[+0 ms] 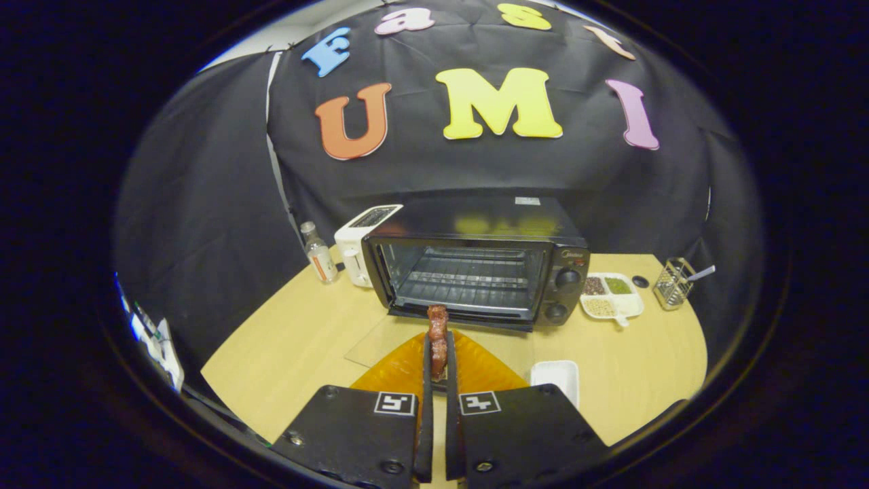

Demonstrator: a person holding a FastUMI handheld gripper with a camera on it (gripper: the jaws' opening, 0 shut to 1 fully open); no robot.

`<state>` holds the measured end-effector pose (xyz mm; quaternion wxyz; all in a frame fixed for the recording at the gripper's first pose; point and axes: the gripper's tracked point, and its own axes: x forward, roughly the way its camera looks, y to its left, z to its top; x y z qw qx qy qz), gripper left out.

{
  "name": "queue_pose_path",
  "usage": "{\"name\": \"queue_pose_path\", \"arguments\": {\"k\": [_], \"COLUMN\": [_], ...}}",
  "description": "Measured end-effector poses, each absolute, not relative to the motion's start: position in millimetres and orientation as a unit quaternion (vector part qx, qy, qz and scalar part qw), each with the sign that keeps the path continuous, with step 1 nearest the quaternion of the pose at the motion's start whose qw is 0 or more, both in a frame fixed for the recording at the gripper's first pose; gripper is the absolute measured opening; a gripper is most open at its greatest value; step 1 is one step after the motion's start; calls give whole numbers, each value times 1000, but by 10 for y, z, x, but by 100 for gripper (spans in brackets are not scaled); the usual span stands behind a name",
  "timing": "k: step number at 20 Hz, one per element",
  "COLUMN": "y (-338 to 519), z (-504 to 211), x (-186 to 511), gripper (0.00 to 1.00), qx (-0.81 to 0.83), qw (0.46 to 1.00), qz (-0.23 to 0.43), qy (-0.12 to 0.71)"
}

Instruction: Open the toaster oven, put the food inside, and close the toaster oven door.

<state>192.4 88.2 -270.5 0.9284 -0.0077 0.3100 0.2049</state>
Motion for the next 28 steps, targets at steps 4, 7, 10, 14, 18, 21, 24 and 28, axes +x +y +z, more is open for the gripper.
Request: {"name": "queue_pose_path", "arguments": {"k": [4,7,10,14,18,21,24,28], "y": [1024,1100,1188,1270,1175,1171,1146,1061], "z": [-2889,-2975,-3129,-3218,-3369,-3580,-3670,-3744], "x": [2196,2479,2789,3245,3638,3757,3779,3854], "gripper": [11,10,10,10,11,11,13,26], "qx": [76,171,279,400,443,441,453,422], "qw": [937,937,919,880,864,860,853,870], "qz": [168,142,120,109,89,81,76,72], "qy": [297,270,251,231,224,244,248,244]}}
